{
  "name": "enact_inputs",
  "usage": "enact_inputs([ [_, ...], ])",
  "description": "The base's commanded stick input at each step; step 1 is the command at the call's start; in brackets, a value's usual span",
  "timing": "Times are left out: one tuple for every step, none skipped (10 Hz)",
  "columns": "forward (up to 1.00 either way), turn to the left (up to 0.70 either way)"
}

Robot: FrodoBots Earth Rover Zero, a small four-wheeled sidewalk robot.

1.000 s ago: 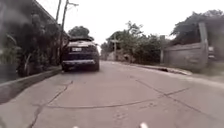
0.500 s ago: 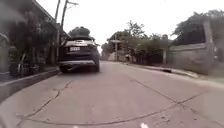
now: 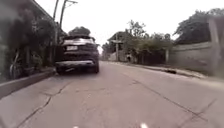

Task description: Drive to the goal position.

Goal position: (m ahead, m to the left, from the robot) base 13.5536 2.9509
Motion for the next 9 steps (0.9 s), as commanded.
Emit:
enact_inputs([
  [0.7, 0.0],
  [0.7, 0.0],
  [0.7, 0.0],
  [0.7, 0.0],
  [0.7, 0.0],
  [0.7, 0.0],
  [0.7, 0.0],
  [0.7, 0.0],
  [0.7, 0.0],
])
